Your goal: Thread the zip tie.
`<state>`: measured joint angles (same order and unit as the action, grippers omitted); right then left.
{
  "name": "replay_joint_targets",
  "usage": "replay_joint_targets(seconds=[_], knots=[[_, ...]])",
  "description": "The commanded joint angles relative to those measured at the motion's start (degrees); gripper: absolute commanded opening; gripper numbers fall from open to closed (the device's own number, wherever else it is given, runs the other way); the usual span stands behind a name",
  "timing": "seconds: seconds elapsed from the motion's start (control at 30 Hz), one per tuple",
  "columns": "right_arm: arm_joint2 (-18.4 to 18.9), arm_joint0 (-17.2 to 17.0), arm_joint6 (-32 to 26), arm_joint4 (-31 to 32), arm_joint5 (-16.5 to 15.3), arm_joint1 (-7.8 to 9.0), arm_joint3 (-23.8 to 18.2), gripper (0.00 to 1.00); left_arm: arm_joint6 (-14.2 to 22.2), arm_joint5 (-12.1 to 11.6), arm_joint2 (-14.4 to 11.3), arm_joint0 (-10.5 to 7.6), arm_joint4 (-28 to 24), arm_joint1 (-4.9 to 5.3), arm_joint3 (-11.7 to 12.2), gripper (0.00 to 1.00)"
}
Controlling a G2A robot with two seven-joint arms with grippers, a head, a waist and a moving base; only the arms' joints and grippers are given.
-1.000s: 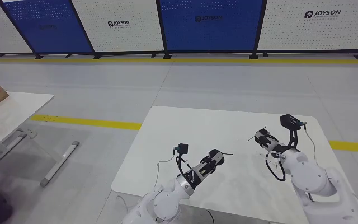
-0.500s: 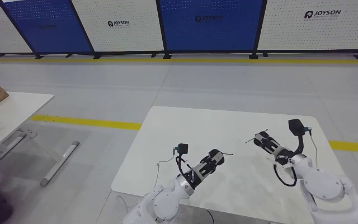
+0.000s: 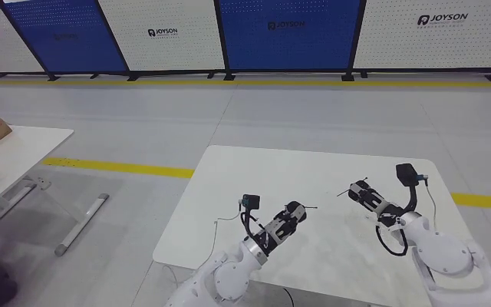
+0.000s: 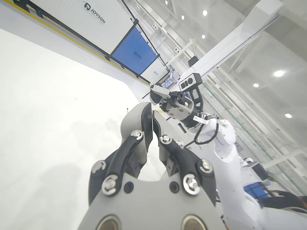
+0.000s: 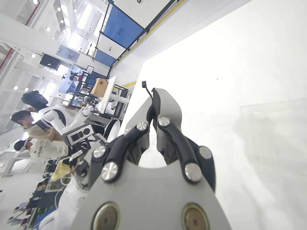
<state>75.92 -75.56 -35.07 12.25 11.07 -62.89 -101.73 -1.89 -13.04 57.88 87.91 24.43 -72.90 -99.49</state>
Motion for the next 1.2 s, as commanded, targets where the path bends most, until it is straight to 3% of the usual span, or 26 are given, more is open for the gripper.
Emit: replay_joint_targets(seconds=[0.0,0.07,0.3,0.5,0.7,0.93,1.07,1.17], knots=[[0.00,0.00,0.00,0.00,0.00,0.00,0.00,0.00,0.73,0.13,-0.25,-0.56,0.84,0.00,0.97,0.00],[0.00,0.00,0.00,0.00,0.00,0.00,0.00,0.00,1.63,0.23,-0.05,-1.32,0.25,0.01,2.06,0.00],[0.11,-0.47,0.59,-1.24,-0.29,-0.08,0.20,0.00,1.71,0.19,-0.03,-1.41,0.06,0.01,2.15,0.00],[0.26,-3.67,-0.38,-3.91,-3.95,-0.04,-1.94,0.00,1.71,0.19,-0.03,-1.41,0.06,0.01,2.15,0.00],[-0.85,-6.82,5.34,0.65,-5.56,-0.14,-4.28,0.00,1.71,0.19,-0.03,-1.41,0.06,0.01,2.15,0.00],[-0.85,-6.82,5.34,0.65,-5.56,-0.14,-4.28,0.00,1.71,0.19,-0.03,-1.41,0.06,0.01,2.15,0.00],[-0.85,-6.82,5.34,0.65,-5.56,-0.14,-4.28,0.00,4.43,-2.01,1.74,-1.70,-6.11,0.23,2.11,0.00],[-0.85,-6.82,5.34,0.65,-5.56,-0.14,-4.28,0.00,10.06,-4.94,3.79,-1.91,-12.93,0.70,2.24,0.00]])
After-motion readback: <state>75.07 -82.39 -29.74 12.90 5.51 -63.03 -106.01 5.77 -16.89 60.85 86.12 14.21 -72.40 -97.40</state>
